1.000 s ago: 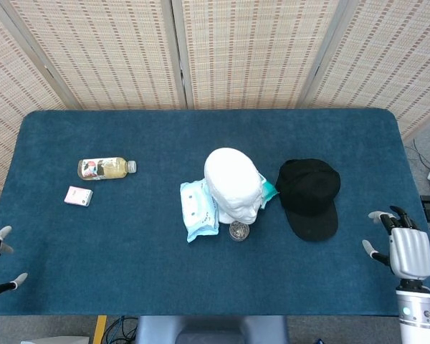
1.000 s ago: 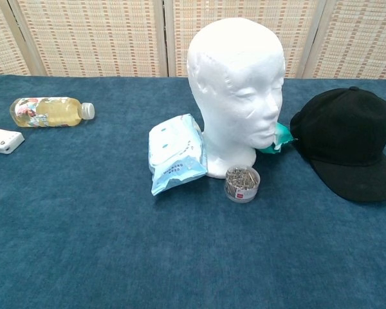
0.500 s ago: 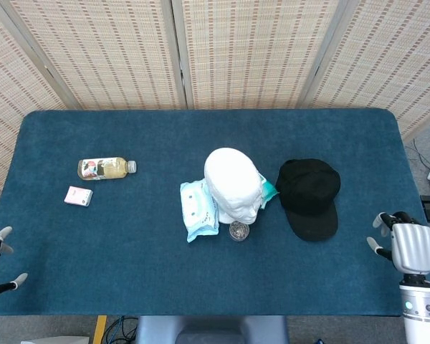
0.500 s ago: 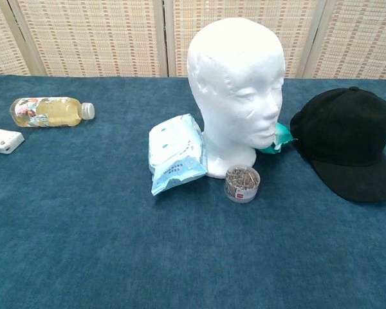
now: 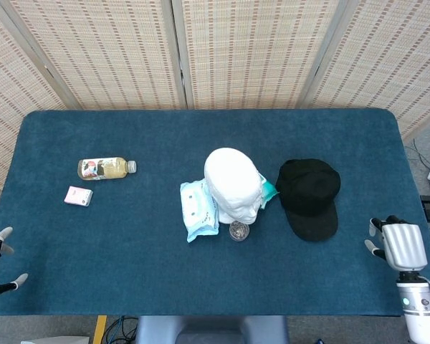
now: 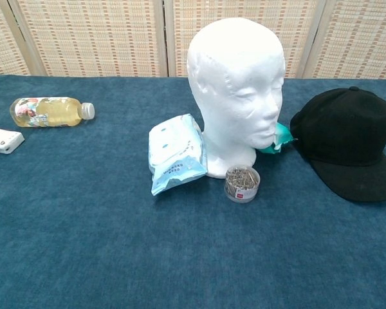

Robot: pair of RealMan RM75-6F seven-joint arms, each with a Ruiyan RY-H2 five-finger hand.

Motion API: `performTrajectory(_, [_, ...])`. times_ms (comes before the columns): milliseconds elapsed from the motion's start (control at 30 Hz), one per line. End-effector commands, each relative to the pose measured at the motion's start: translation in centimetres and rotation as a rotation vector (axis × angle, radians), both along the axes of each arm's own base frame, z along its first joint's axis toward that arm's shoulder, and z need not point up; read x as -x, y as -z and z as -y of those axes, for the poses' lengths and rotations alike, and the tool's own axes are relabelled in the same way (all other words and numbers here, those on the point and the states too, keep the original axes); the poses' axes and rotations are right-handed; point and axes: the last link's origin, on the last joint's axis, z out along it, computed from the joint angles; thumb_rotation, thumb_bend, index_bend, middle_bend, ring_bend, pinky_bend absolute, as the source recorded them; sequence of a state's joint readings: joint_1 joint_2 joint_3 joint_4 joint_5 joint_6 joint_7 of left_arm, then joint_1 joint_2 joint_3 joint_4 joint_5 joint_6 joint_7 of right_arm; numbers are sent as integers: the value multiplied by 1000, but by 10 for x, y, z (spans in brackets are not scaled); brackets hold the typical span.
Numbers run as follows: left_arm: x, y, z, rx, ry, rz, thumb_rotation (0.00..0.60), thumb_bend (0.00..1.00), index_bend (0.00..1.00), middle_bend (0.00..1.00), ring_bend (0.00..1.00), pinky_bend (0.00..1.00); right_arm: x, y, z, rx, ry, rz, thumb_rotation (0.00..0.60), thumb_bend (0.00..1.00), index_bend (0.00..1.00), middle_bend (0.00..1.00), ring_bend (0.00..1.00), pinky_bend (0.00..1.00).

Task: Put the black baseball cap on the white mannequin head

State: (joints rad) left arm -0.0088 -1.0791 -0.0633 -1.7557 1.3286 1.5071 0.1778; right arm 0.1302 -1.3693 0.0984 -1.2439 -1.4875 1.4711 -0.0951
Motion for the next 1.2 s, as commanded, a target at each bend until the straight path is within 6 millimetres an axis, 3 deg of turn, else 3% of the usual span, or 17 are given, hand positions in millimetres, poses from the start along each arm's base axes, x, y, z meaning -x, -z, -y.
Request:
performTrajectory(33, [0,0,0,0,-1,-1,600,45,145,417,385,546,3,12,4,-30,6,11,600,0,645,787,523,666])
performTrajectory(667, [1,-3,1,-10,-6,3,600,45,145,417,385,546,0,66,27,-127,-5,55,600,0,645,787,524,666])
performTrajectory(1200, [1,-5,2,-17,-7,1,600,45,145,417,385,546,-3,88,36,-164,-15,71,600,0,645,788,524,666])
